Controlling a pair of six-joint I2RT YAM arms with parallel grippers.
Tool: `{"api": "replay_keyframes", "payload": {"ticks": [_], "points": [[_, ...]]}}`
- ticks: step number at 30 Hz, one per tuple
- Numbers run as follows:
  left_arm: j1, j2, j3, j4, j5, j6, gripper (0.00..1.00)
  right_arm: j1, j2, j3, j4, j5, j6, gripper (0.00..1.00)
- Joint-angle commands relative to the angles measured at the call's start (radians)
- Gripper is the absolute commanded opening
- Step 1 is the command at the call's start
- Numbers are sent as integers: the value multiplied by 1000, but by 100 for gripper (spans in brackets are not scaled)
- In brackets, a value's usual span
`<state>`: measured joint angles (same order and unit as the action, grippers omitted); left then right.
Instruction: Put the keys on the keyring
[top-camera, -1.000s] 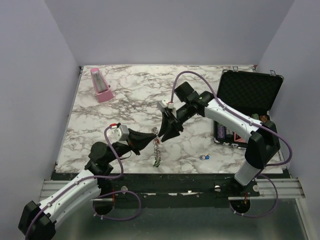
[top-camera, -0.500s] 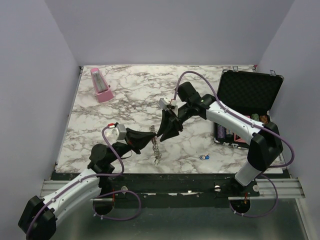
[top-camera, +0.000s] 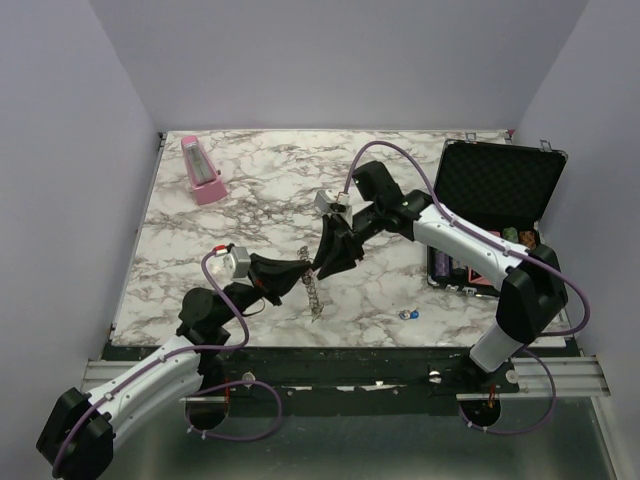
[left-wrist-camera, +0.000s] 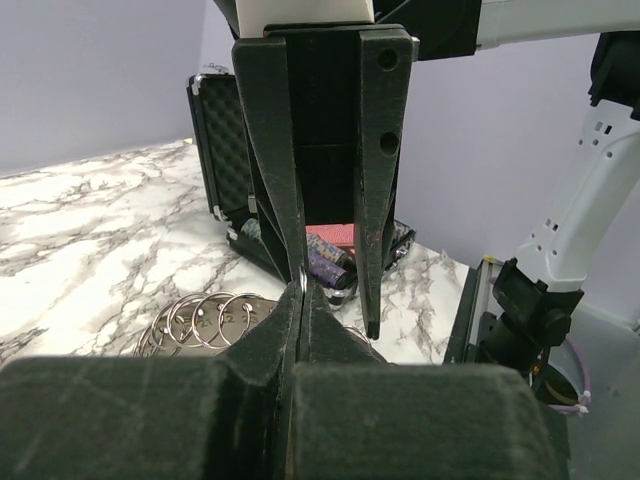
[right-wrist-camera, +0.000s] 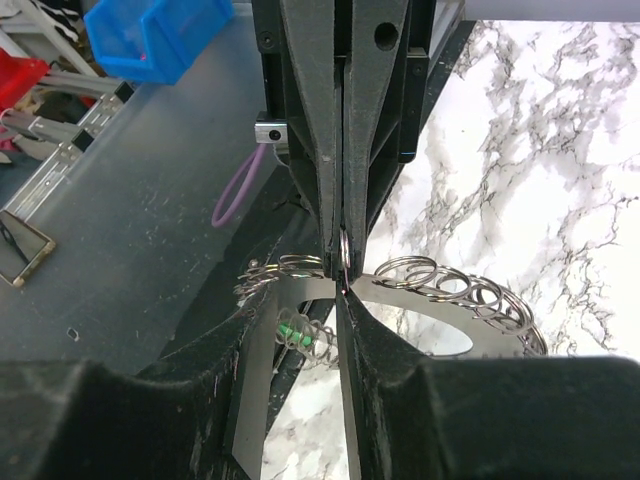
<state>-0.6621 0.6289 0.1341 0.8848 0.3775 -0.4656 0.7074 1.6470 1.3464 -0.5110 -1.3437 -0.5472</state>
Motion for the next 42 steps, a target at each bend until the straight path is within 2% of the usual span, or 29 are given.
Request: {"api": "replay_keyframes", "payload": {"ticks": [1, 10, 17, 23, 29, 42], "points": [[-1, -8, -4, 62, 8, -16, 0, 1, -33, -10, 86, 44, 67, 38], [-1, -43, 1, 13, -2, 2, 0, -11, -46, -1, 103, 135, 102, 37], [-1, -54, 4, -6, -9, 8, 0, -13, -53, 0, 112, 150, 113, 38], [-1, -40, 10, 3, -6, 7, 0, -13, -58, -12, 132, 98, 127, 37], [-2, -41, 10, 5, -28, 10, 0, -14, -56, -24, 124, 22, 107, 34], [-2, -35, 13, 19, -34, 1, 0, -13, -44, -36, 160, 46, 145, 23]]}}
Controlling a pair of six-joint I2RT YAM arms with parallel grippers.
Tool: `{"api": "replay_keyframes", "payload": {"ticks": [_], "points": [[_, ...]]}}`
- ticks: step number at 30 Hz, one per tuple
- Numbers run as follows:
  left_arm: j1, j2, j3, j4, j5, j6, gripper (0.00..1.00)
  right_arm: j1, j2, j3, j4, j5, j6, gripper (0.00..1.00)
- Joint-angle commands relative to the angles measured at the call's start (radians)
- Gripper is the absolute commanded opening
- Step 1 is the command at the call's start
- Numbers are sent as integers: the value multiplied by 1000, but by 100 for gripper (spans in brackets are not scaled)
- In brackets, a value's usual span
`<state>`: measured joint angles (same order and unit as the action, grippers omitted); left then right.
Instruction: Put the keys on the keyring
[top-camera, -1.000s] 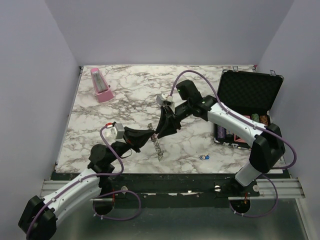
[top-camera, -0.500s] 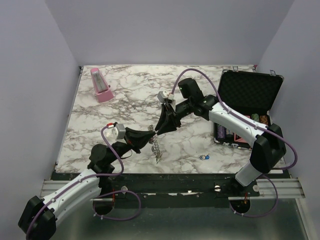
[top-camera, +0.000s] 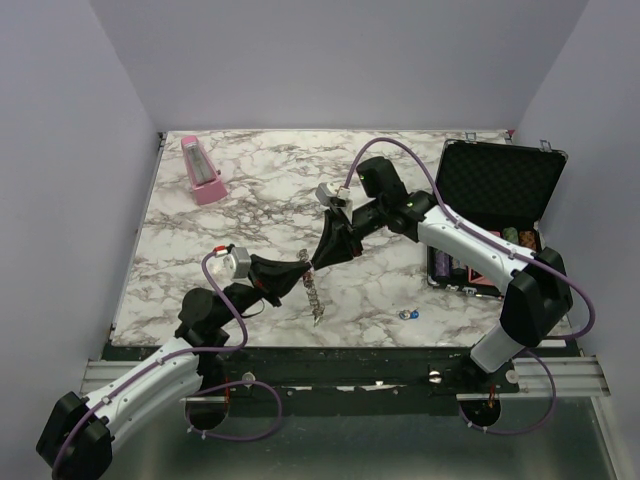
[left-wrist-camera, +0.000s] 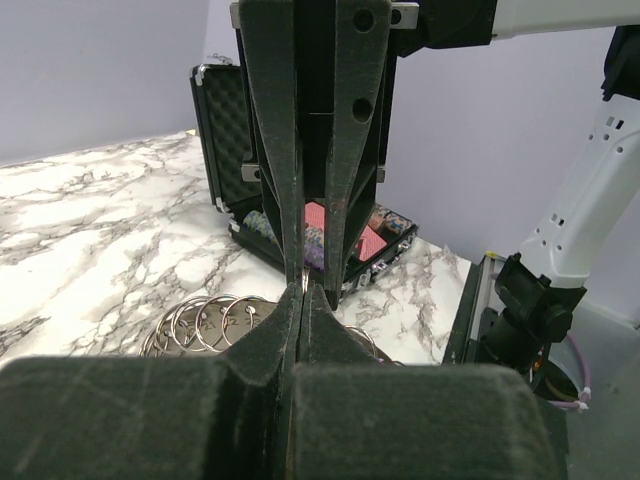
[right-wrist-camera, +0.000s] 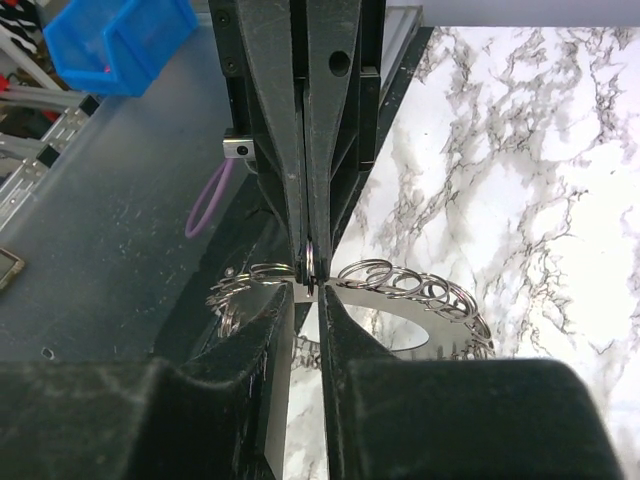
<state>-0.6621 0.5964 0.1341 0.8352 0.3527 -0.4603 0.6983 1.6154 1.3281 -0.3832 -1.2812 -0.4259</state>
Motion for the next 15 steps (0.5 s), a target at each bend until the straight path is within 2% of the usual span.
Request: {"api": "replay_keyframes", "payload": {"ticks": [1, 7, 10, 12, 15], "points": [[-1, 0, 13, 70, -8, -6, 0, 0, -11, -20, 38, -15, 30, 23], [-2, 14, 13, 79, -3, -9, 0, 6, -6, -18, 44, -18, 42, 14], [-2, 22, 13, 81, 0, -12, 0, 12, -5, -15, 41, -32, 49, 6], [-2, 23, 12, 79, -3, -14, 0, 12, 0, 0, 0, -35, 21, 1], [-1, 23, 15, 61, -7, -17, 0, 12, 8, 32, -92, -17, -66, 1]]}}
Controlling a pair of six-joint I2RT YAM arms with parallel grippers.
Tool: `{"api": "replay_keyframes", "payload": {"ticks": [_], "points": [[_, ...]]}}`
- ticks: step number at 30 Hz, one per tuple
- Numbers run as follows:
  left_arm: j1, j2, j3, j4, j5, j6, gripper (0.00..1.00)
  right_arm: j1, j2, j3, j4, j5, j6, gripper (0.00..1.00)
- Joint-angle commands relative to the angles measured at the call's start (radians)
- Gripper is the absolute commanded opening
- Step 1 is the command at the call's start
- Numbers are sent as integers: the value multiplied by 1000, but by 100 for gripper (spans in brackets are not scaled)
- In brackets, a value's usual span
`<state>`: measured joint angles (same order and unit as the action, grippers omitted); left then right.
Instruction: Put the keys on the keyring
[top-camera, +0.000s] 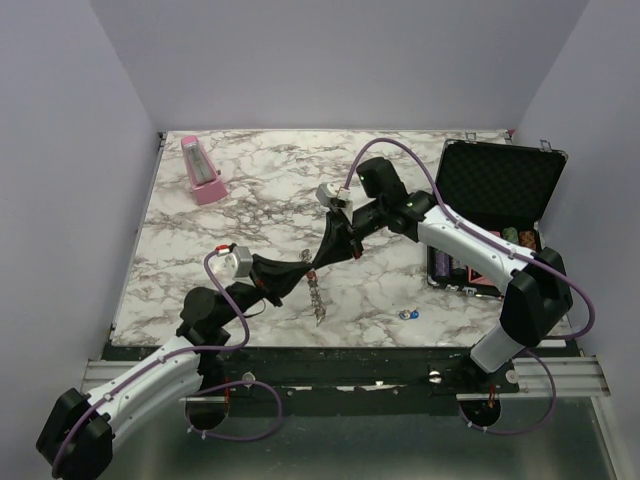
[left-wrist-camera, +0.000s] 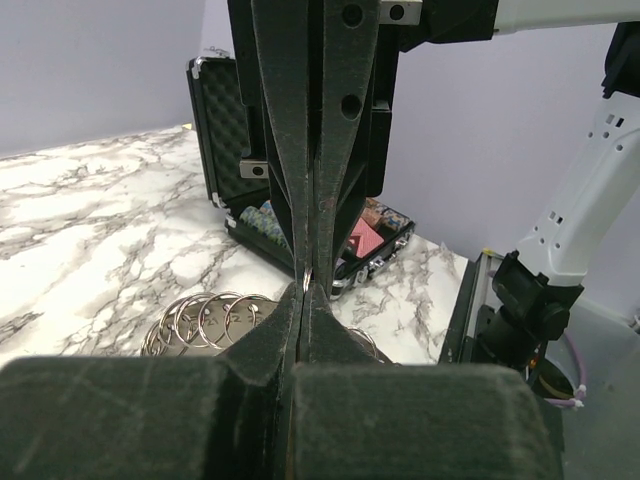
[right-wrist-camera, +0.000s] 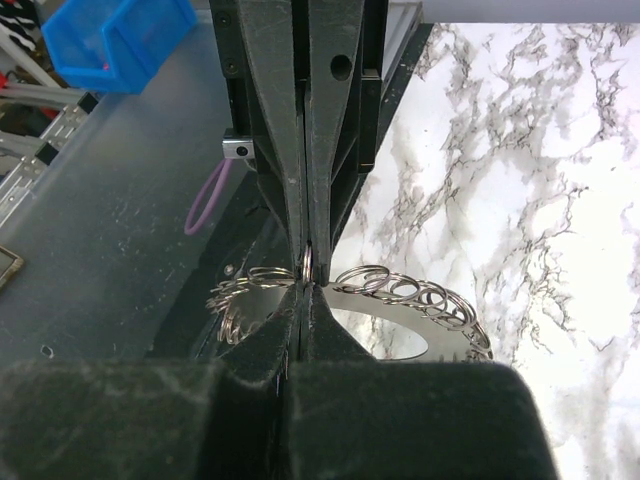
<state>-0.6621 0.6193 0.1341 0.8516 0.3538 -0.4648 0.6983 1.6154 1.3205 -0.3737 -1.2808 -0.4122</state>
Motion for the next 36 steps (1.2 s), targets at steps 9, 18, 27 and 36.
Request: {"api": "replay_keyframes", "payload": {"ticks": [9, 18, 27, 36], "points": [[-1, -188, 84, -346, -30, 63, 61, 10, 26, 131, -345, 101, -305, 0], [1, -271, 332, -905, -40, 265, 90, 12, 69, 285, -629, 284, -505, 1], [-1, -30, 463, -909, 62, 394, 90, 12, 170, 485, -883, 334, -603, 1], [1, 111, 467, -793, 175, 503, 65, 13, 159, 479, -877, 333, -582, 1]]}}
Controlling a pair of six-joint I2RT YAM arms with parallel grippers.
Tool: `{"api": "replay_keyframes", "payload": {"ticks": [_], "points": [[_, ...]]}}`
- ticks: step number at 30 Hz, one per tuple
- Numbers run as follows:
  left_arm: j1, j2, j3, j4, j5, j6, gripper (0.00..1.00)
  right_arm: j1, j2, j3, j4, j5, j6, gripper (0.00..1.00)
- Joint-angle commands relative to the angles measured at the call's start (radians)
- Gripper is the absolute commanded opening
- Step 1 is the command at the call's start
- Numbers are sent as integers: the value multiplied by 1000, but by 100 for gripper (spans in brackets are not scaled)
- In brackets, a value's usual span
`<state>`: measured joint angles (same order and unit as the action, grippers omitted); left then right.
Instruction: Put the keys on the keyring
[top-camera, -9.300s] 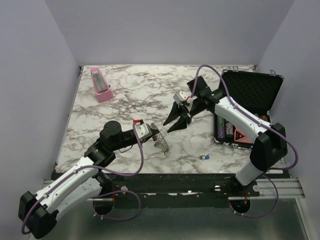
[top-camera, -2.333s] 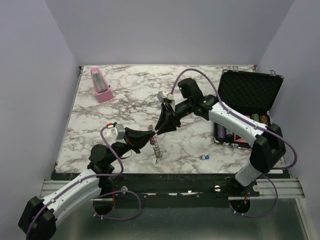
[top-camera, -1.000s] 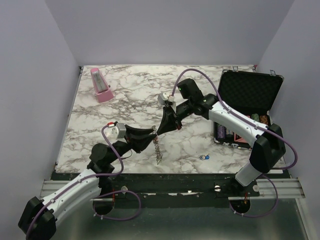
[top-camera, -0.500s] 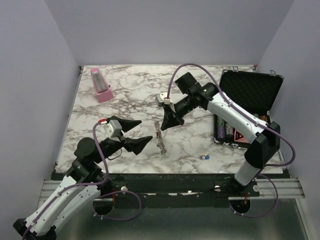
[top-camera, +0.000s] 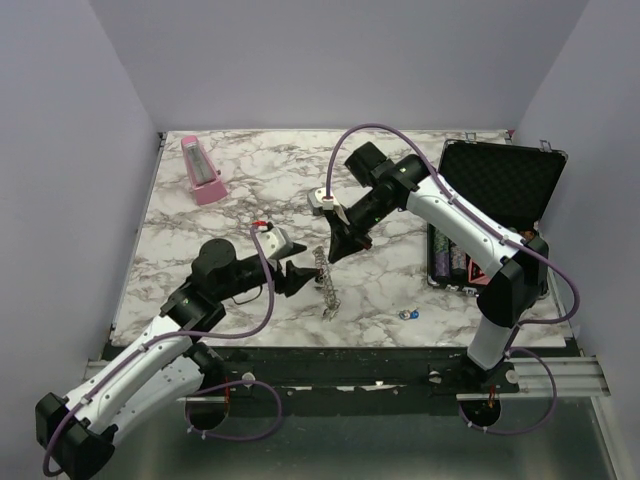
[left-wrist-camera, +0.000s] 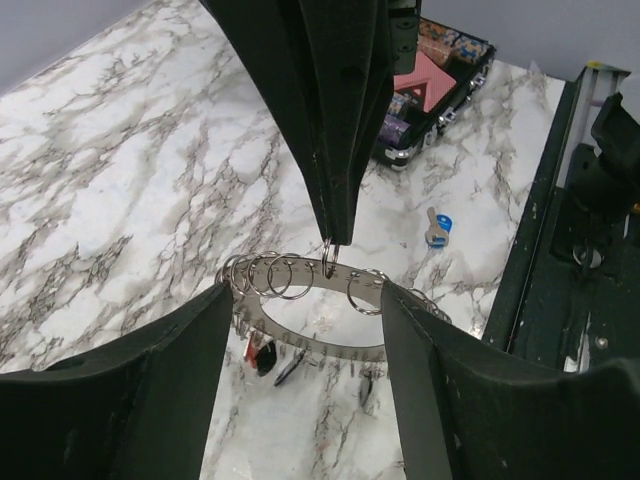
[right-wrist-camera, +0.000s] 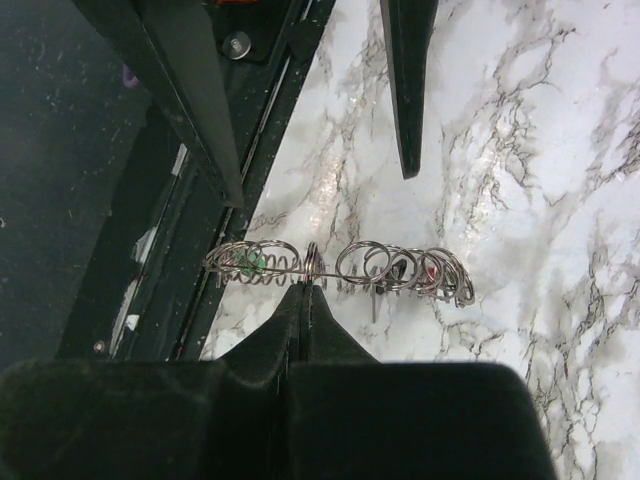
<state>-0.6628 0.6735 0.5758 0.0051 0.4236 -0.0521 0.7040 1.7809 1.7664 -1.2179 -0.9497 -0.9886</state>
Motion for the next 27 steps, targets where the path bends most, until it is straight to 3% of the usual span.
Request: {"api": "replay_keyframes", "payload": {"ticks": [1, 10, 15, 17, 22, 27], "points": [[2, 75, 32, 55, 122, 98, 63, 8, -5, 34, -31, -1, -4, 0], [2, 124, -10, 193, 187, 67, 54, 8, -9, 39, -32, -18, -1, 1], [2, 146, -5, 200, 202, 60, 47, 8, -8, 38, -31, -23, -4, 0], [2, 158, 2, 185, 211, 60, 39, 8, -8, 42, -32, -24, -4, 1], [2, 167, -4, 173, 208, 60, 38, 6, -17, 38, -29, -32, 1, 1], [2, 169, 2, 159, 204, 69, 29, 8, -15, 39, -31, -38, -1, 1]]}}
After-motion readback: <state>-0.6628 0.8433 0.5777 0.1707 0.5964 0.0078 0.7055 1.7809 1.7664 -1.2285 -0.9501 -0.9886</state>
